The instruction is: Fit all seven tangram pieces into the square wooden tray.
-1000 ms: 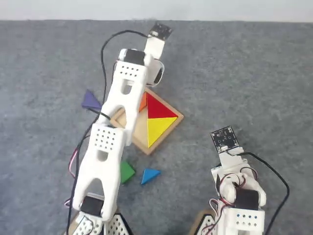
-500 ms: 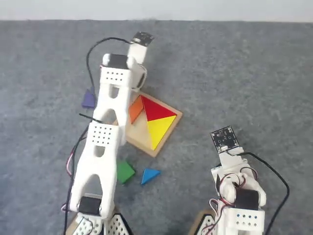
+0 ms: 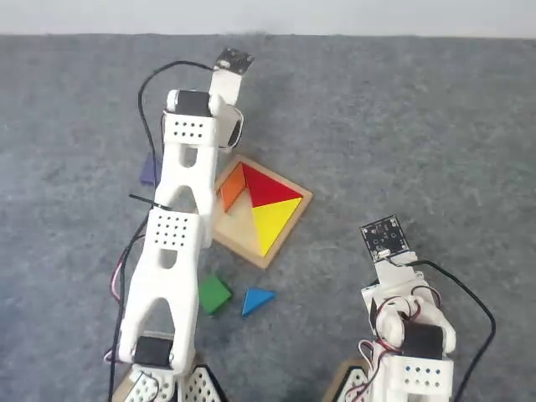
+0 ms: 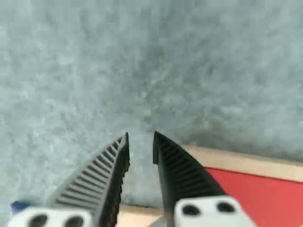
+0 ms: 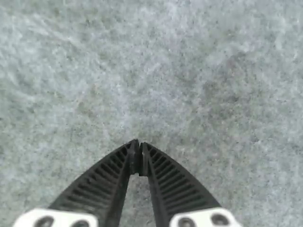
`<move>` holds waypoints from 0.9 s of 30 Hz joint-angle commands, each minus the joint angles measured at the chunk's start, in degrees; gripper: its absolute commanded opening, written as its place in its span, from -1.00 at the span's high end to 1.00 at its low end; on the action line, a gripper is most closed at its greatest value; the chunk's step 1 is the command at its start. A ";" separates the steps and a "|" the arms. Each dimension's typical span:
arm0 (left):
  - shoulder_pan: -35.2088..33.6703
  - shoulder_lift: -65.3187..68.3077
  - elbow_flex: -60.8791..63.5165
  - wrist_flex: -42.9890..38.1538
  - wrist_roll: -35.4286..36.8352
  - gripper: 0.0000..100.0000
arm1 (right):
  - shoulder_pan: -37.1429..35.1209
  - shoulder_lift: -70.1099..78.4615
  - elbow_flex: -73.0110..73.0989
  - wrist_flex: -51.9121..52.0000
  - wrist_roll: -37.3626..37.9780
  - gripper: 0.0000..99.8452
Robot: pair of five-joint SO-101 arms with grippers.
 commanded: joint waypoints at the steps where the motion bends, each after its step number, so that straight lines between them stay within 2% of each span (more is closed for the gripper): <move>1: 3.25 -2.90 -0.22 2.02 0.44 0.83 | -0.22 -0.92 0.97 0.13 0.44 0.98; 7: 5.89 0.00 0.13 2.02 0.79 0.83 | -0.22 -0.92 0.97 0.13 0.44 0.98; 12: 1.49 0.70 1.36 2.11 1.58 0.83 | -0.22 -0.92 0.97 0.13 0.44 0.98; 17: -1.14 -1.85 9.19 2.11 -1.23 0.83 | -0.22 -0.92 0.97 0.13 0.44 0.98; 21: -0.35 -7.30 16.22 2.11 -3.43 0.83 | -0.22 -0.92 0.97 0.13 0.44 0.98; 27: 0.26 -19.96 35.30 2.11 1.58 0.83 | -0.22 -0.92 0.97 0.13 0.44 0.98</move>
